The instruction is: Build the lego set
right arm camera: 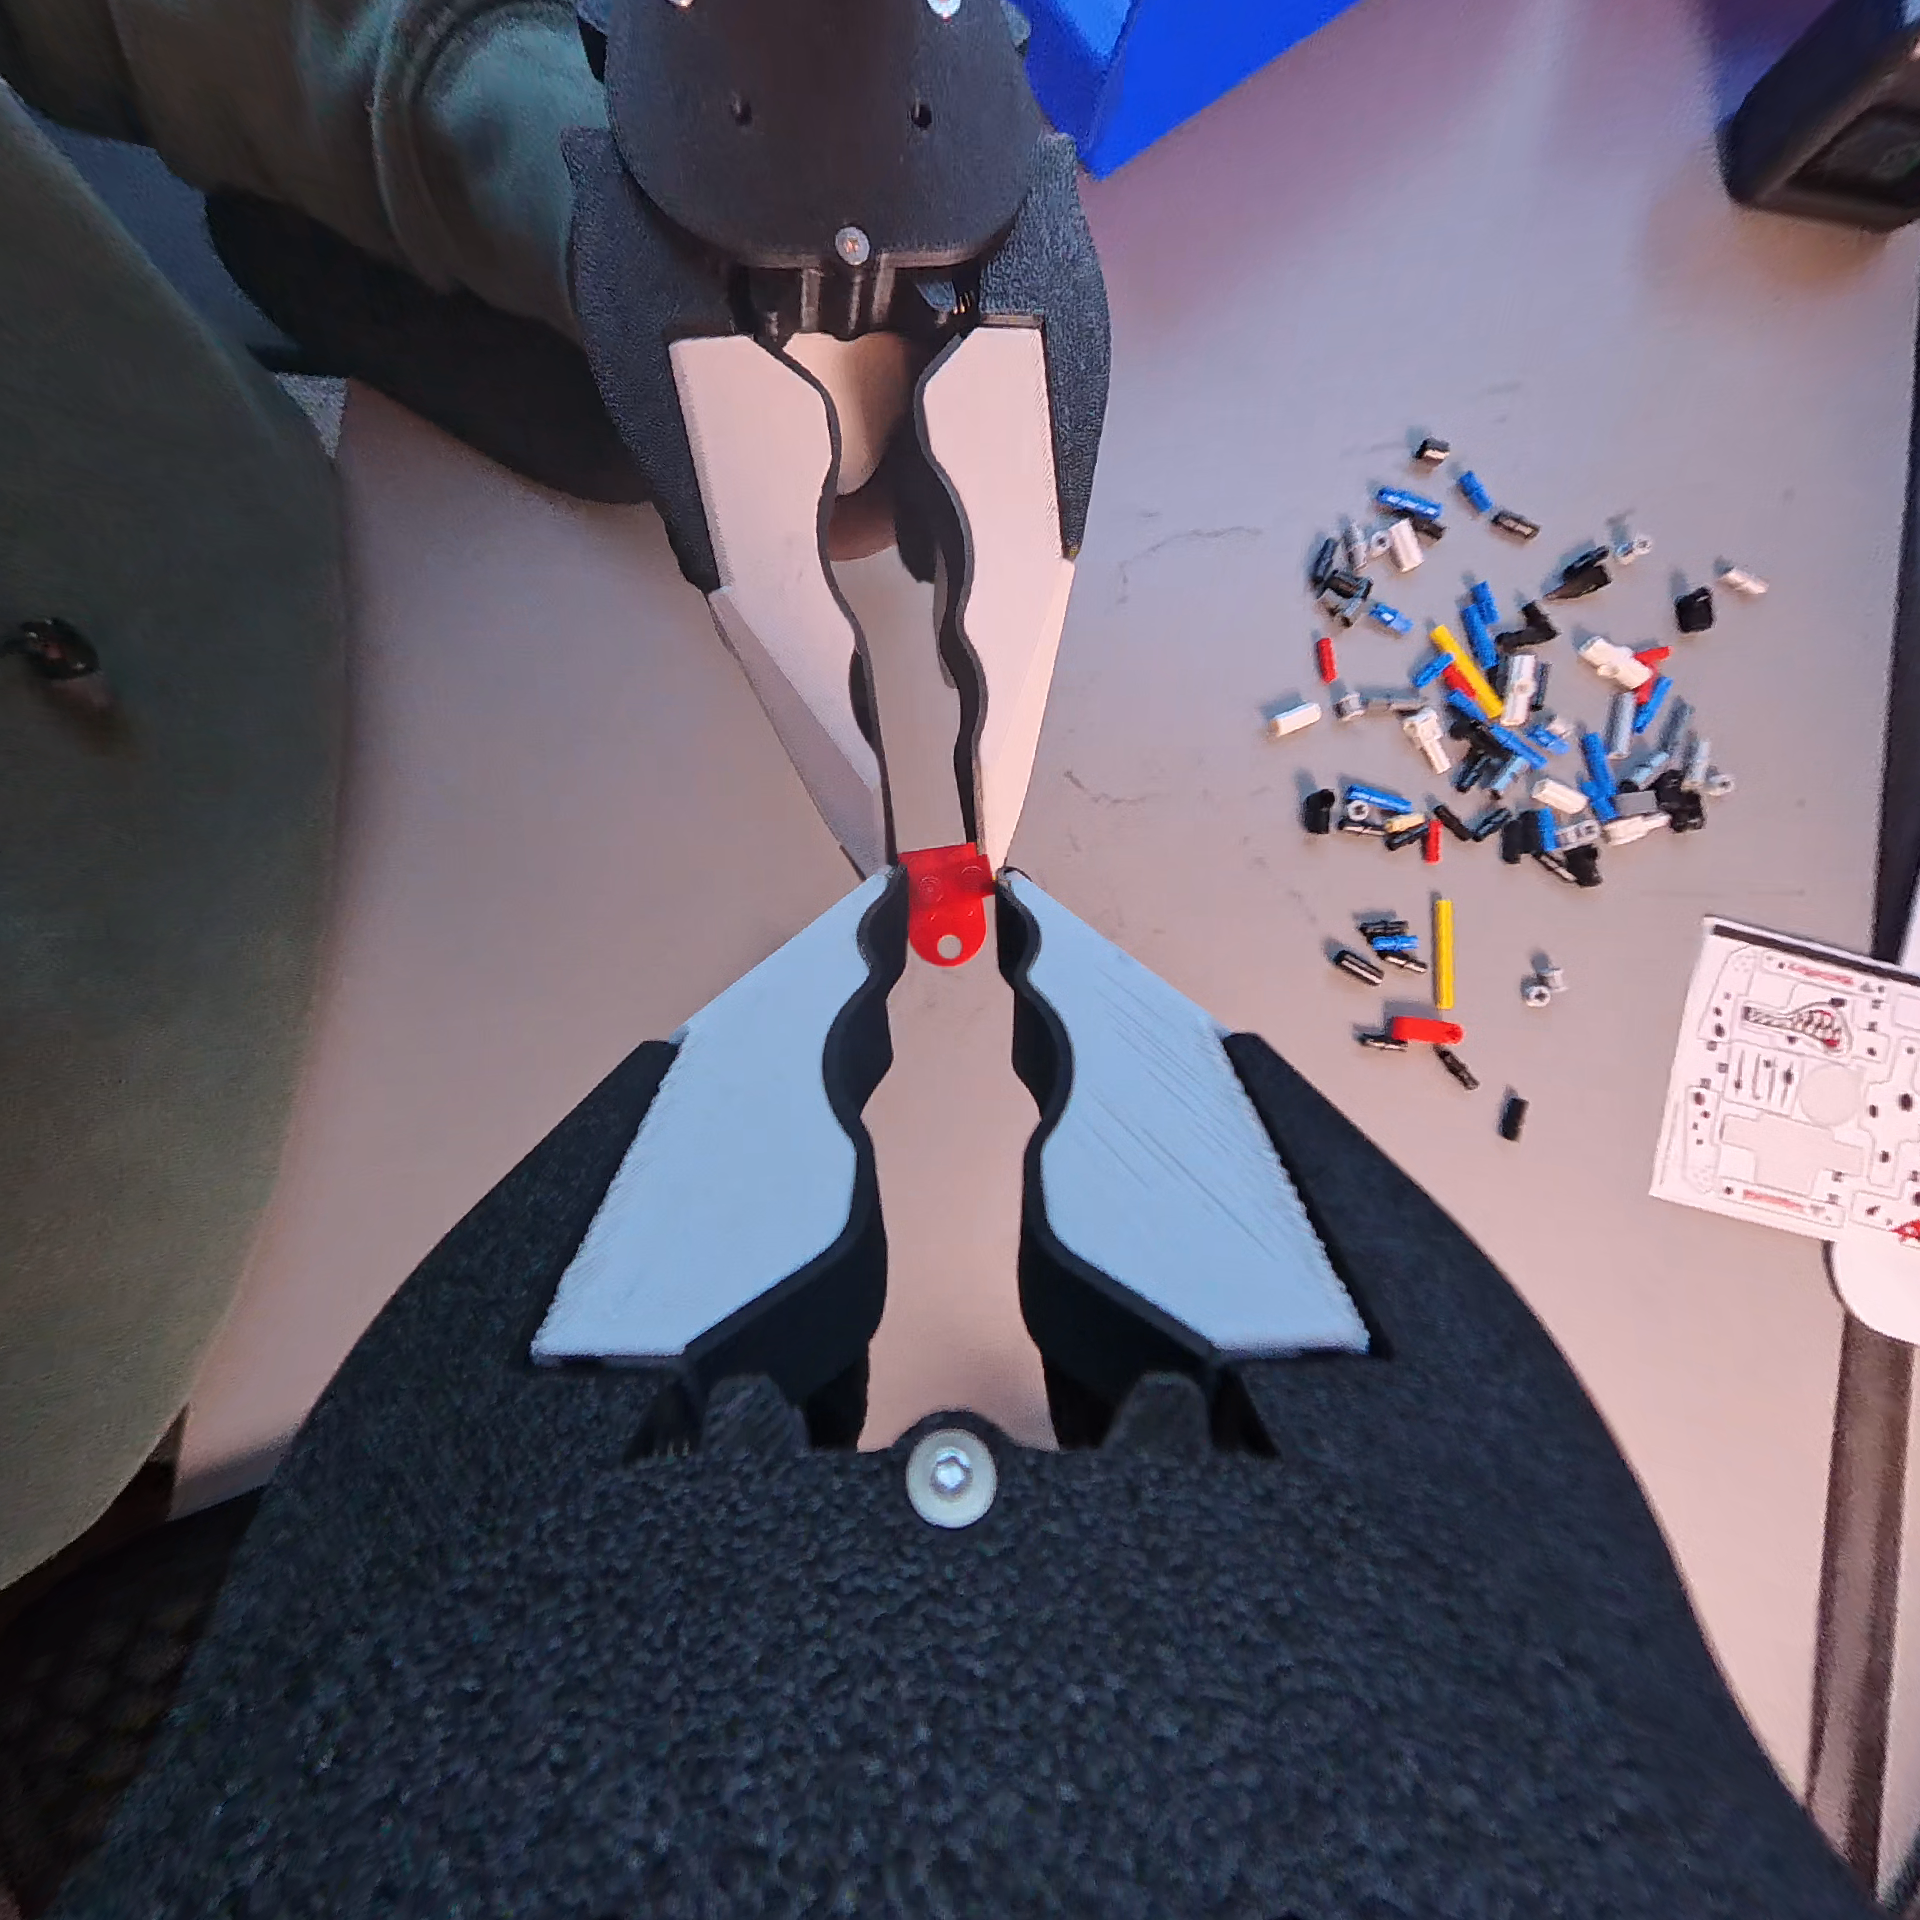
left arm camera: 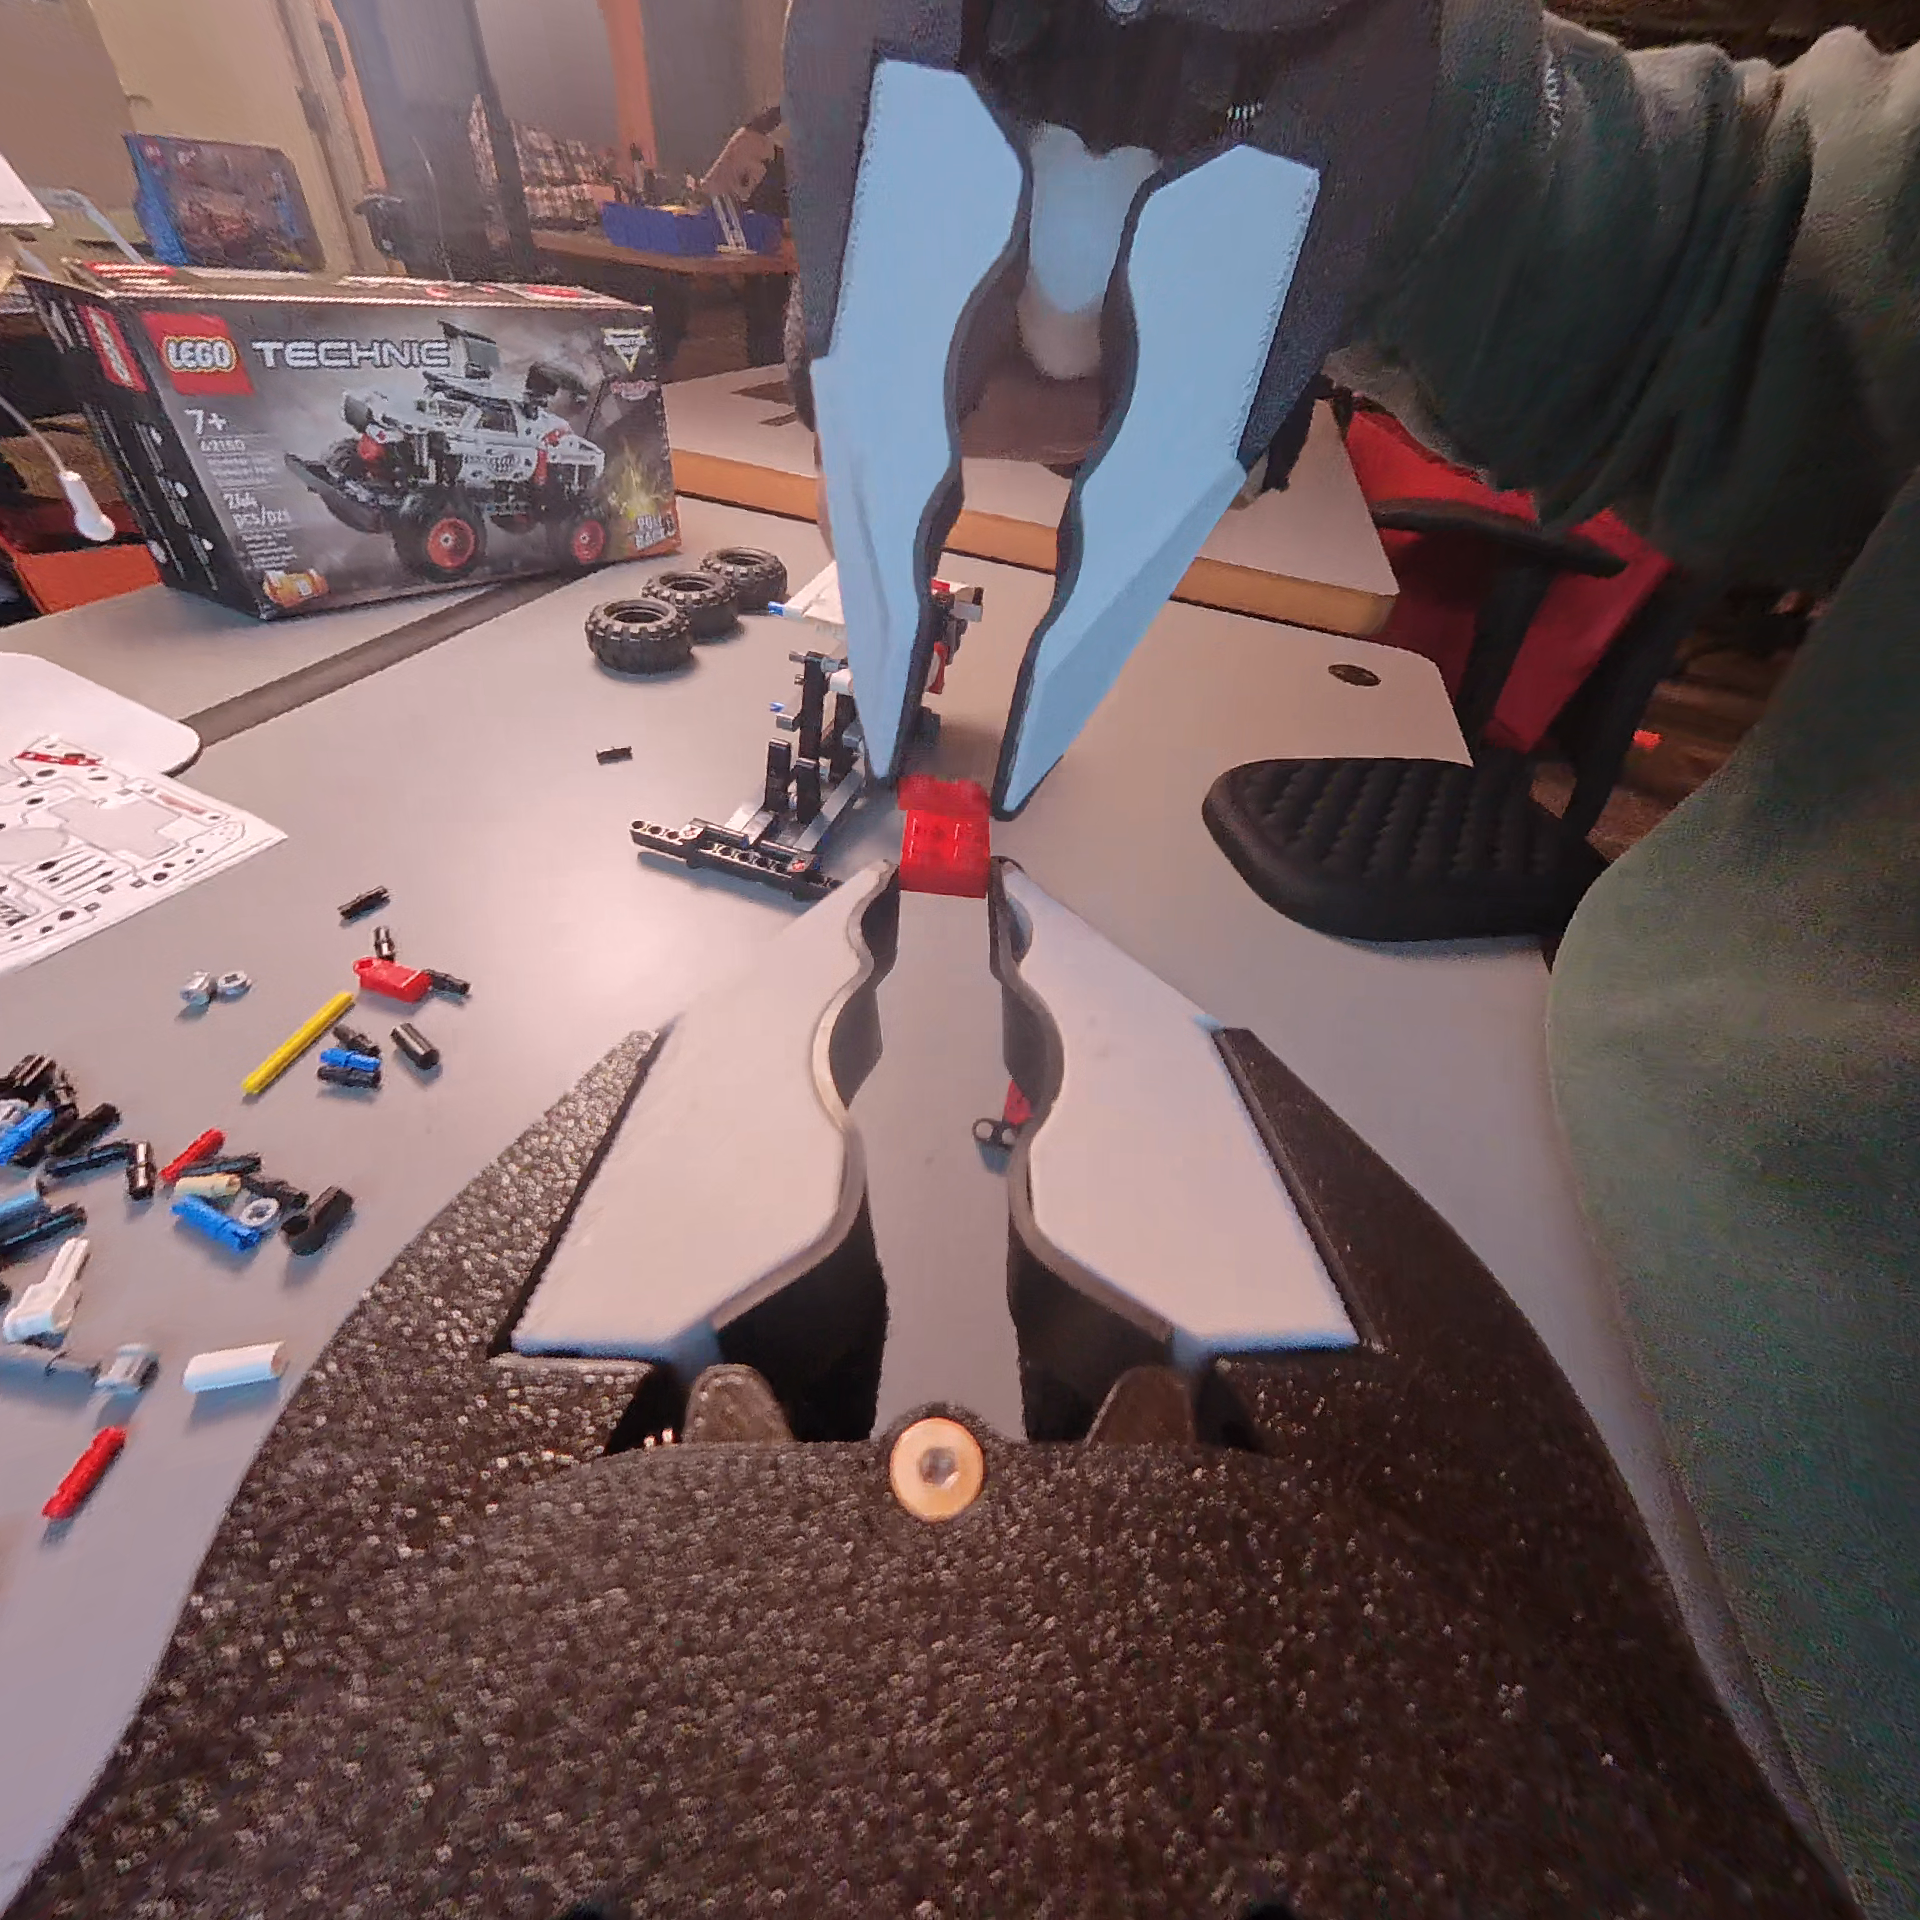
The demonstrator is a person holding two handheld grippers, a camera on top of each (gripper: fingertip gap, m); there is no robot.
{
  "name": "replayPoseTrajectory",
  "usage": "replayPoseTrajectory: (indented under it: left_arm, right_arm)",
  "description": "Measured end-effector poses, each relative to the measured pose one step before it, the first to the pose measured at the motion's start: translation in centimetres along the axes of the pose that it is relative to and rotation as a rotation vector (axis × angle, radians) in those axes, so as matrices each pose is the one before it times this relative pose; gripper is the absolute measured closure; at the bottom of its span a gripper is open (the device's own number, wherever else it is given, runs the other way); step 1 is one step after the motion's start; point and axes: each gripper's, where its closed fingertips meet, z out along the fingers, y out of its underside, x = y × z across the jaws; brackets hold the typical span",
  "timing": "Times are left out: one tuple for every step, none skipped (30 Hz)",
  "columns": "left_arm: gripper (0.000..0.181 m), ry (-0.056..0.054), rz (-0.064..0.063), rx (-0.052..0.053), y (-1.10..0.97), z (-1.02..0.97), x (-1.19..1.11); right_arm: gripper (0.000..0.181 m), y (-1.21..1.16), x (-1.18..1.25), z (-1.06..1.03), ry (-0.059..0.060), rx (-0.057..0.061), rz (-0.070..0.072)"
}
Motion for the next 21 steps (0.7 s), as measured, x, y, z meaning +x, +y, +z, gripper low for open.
replayPoseTrajectory:
  left_arm:
    - [0.165, 0.0083, -0.0005, 0.0001, -0.021, 0.131, 0.311]
    - [0.165, 0.0033, -0.0038, 0.0059, -0.071, 0.051, 0.193]
    - [0.165, 0.0076, -0.0044, 0.0068, -0.109, -0.013, 0.205]
    - [0.165, 0.0037, 0.0002, -0.0023, 0.029, -0.001, 0.122]
    - [0.165, -0.0015, 0.0048, -0.0005, 0.011, -0.012, 0.054]
    - [0.165, 0.0022, 0.0027, -0.0006, -0.013, -0.005, 0.082]
    - [0.165, 0.0046, 0.0008, -0.0016, 0.002, 0.019, 0.100]
    - [0.165, 0.0032, 0.0007, 0.0012, -0.042, 0.007, 0.088]
    - [0.165, 0.0011, 0.0019, 0.0019, -0.060, 0.002, 0.056]
    - [0.165, -0.0004, 0.0032, -0.0011, -0.027, -0.005, 0.052]
    - [0.165, -0.0047, 0.0045, -0.0012, -0.005, -0.007, -0.005]
    - [0.165, -0.0024, 0.0036, -0.0006, -0.012, -0.022, 0.020]
    - [0.165, -0.0013, 0.0009, 0.0003, -0.036, -0.028, 0.016]
    - [0.165, -0.0025, -0.0001, 0.0006, -0.031, -0.040, -0.022]
    - [0.165, -0.0032, 0.0002, 0.0004, -0.020, -0.036, -0.048]
    - [0.165, -0.0007, -0.0006, 0.0000, 0.003, -0.027, -0.014]
    - [0.165, 0.0000, -0.0020, 0.0007, -0.008, -0.018, -0.007]
    - [0.165, -0.0021, -0.0007, 0.0002, -0.002, -0.022, -0.046]
    - [0.165, -0.0010, -0.0003, -0.0014, 0.016, 0.007, -0.022]
    - [0.165, 0.0018, -0.0012, -0.0007, 0.006, 0.007, 0.016]
    - [0.165, 0.0008, -0.0007, -0.0005, 0.014, 0.007, 0.010]
  right_arm:
    - [0.165, 0.045, -0.302, 0.046, -0.0081, -0.0071, 0.0049]
    - [0.165, 0.026, -0.152, 0.020, -0.0006, -0.0038, 0.0058]
    - [0.165, 0.171, -0.095, 0.044, 0.0011, -0.0141, 0.0036]
    - [0.165, 0.004, -0.181, 0.008, -0.0040, -0.0038, -0.0014]
    - [0.165, -0.059, -0.138, 0.010, -0.0030, -0.0009, 0.0009]
    - [0.165, -0.038, -0.104, 0.017, -0.0014, -0.0039, 0.0028]
    - [0.165, -0.039, -0.088, 0.004, -0.0008, -0.0040, -0.0013]
    - [0.165, -0.110, -0.081, -0.008, -0.0008, 0.0007, -0.0035]
    - [0.165, -0.072, -0.118, -0.025, -0.0047, -0.0015, 0.0022]
    - [0.165, 0.007, -0.043, -0.013, -0.0030, -0.0069, 0.0060]
    - [0.165, 0.027, 0.010, -0.014, -0.0017, -0.0062, 0.0076]
    - [0.165, -0.010, -0.040, -0.021, -0.0054, -0.0031, 0.0080]
    - [0.165, -0.044, -0.007, -0.020, -0.0019, 0.0012, 0.0035]
    - [0.165, -0.035, 0.038, -0.003, 0.0014, 0.0011, 0.0018]
    - [0.165, -0.024, 0.039, 0.004, 0.0009, 0.0005, 0.0037]
    - [0.165, -0.034, -0.020, 0.019, -0.0018, 0.0013, 0.0026]
    - [0.165, -0.051, 0.020, 0.027, -0.0002, 0.0031, 0.0030]
    - [0.165, 0.000, 0.046, 0.024, 0.0001, 0.0005, 0.0058]
    - [0.165, 0.016, 0.014, 0.027, -0.0027, -0.0003, 0.0048]
    - [0.165, 0.032, -0.037, 0.027, -0.0052, 0.0001, 0.0058]
    - [0.165, 0.036, -0.026, 0.048, -0.0050, -0.0005, 0.0099]
